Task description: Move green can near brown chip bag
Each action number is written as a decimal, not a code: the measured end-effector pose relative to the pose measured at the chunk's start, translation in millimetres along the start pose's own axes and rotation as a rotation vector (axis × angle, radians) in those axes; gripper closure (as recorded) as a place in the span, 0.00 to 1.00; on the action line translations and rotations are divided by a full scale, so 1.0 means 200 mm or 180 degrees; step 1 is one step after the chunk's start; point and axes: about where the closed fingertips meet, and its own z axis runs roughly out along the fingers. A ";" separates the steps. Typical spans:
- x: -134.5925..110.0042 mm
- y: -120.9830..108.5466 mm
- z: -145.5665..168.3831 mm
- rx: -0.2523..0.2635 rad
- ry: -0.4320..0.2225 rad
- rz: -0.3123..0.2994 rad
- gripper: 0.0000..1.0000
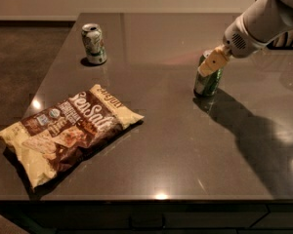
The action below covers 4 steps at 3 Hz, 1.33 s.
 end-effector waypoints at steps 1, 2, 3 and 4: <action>-0.08 0.14 -0.03 -0.0222 -0.0067 -0.0181 0.88; -0.16 0.36 -0.04 -0.0555 -0.0175 -0.0447 1.00; -0.22 0.56 -0.02 -0.0748 -0.0209 -0.0749 1.00; -0.24 0.70 0.02 -0.0847 -0.0195 -0.0986 1.00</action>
Offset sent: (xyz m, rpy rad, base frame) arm -0.0615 0.1198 0.0298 0.1461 0.0384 0.3829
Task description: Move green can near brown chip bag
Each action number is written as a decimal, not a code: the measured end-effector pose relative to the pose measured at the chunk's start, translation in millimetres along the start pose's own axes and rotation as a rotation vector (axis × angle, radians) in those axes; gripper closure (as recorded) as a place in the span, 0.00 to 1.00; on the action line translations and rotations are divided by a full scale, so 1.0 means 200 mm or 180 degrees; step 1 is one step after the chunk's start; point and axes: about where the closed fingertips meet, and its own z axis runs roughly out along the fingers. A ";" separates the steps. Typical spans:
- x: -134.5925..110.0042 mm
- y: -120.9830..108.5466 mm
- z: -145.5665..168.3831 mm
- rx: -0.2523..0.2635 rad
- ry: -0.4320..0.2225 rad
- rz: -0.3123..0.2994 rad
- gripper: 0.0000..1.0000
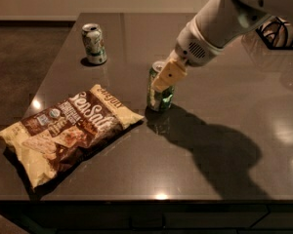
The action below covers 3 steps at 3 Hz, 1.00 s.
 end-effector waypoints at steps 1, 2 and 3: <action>-0.02 0.07 0.08 -0.0057 0.0101 -0.0141 0.82; -0.02 0.11 0.14 -0.0128 0.0146 -0.0212 0.59; -0.02 0.13 0.15 -0.0143 0.0138 -0.0259 0.35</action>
Offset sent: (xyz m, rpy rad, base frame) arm -0.0150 0.0349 -0.0323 -0.0563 0.0340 0.1101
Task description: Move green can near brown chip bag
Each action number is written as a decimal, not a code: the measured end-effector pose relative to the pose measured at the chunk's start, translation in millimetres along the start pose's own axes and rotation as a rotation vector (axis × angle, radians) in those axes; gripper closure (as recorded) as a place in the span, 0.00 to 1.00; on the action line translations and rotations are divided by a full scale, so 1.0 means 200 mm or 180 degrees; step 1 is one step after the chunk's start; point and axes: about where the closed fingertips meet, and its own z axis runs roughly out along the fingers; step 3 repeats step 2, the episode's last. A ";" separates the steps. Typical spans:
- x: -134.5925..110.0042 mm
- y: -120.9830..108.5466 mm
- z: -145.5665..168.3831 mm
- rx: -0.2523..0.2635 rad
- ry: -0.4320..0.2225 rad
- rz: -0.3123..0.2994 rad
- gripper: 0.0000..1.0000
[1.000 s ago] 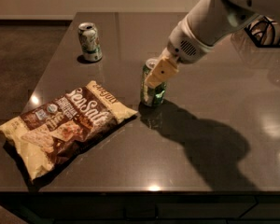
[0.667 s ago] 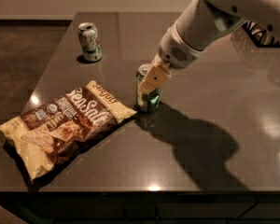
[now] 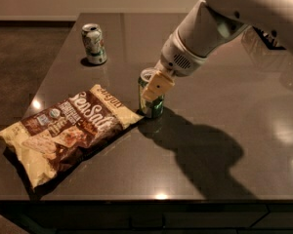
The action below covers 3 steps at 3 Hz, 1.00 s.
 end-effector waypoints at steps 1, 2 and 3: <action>0.00 0.01 0.00 0.0001 0.0002 -0.0008 0.12; -0.01 0.01 0.00 0.0002 0.0003 -0.0015 0.00; -0.01 0.01 0.00 0.0002 0.0003 -0.0015 0.00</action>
Offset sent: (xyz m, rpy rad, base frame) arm -0.0009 0.0009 0.0006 -0.0010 -0.0012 0.0019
